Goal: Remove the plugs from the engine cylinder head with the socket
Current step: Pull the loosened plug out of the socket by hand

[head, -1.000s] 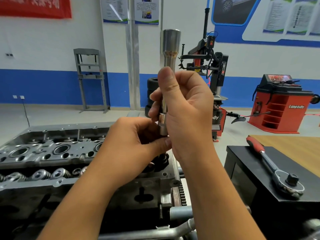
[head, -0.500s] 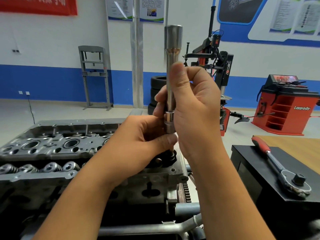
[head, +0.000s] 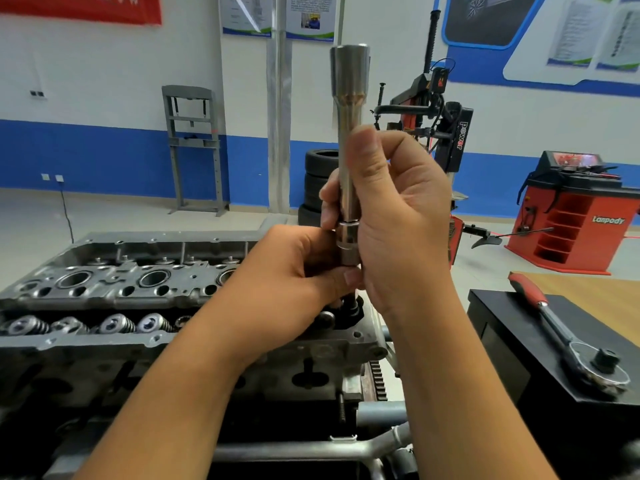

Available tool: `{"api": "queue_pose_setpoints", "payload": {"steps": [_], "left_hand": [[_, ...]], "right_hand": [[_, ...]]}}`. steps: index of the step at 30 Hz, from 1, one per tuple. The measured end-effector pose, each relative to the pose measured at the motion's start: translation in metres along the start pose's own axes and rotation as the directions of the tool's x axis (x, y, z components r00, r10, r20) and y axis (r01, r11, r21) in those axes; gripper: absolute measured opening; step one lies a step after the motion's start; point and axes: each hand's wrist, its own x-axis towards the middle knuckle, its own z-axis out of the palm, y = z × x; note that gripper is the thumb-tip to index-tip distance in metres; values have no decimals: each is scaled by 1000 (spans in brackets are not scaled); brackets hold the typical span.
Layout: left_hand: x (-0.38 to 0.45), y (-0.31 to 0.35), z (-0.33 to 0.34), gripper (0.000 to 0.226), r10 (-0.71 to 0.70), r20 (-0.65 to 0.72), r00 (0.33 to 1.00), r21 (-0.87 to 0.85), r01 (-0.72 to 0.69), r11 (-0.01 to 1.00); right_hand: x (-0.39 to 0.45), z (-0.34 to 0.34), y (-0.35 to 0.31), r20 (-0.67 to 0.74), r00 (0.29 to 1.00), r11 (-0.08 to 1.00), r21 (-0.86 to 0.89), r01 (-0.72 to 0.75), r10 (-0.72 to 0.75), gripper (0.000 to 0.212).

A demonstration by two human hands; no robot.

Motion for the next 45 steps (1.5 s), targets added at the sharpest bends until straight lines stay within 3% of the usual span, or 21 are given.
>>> {"api": "queue_pose_setpoints", "payload": {"steps": [5,9,11,13,17,19,22,24,30,35,41,45], "left_hand": [[3,-1,9,15,-2,-210,978,95,22,995],[2,-3,4,15,0,-46,999,12,0,1000],[3,-3,2,17,14,-5,1000,-32,-14,999],[3,-3,2,16,38,-46,998,-11,-39,999],[3,-3,5,26,94,-177,980,113,-75,991],[2,-1,4,32,76,-122,990,52,-70,996],[1,2,3,23,50,-14,999,-42,-51,998],[2,3,3,20,53,-59,997,-38,-55,998],[5,7,11,21,74,-256,964,52,-63,997],[9,11,13,28,168,-116,979,-90,-179,980],[13,1,21,32,124,-348,929,-89,-165,982],[16,1,23,24,122,-146,982,-296,-161,942]], "right_hand": [[2,-4,0,-22,999,998,-50,-41,39,22],[2,-6,2,-60,997,998,-37,-42,40,21],[4,-7,3,-52,994,996,-16,-93,92,30],[4,-8,4,-31,993,994,3,-112,112,35],[1,-5,4,-33,997,998,25,-63,64,20],[1,-5,5,-56,997,999,27,-42,44,21],[3,-6,5,-67,995,998,13,-67,67,33],[4,-6,5,-51,994,995,5,-100,100,41],[2,-5,6,-90,994,998,-14,-59,57,24],[6,-13,3,-73,994,995,-58,-82,78,41],[3,-20,-2,-60,997,998,-3,-55,55,22],[5,-20,-3,-65,997,998,-54,-38,35,29]]}}
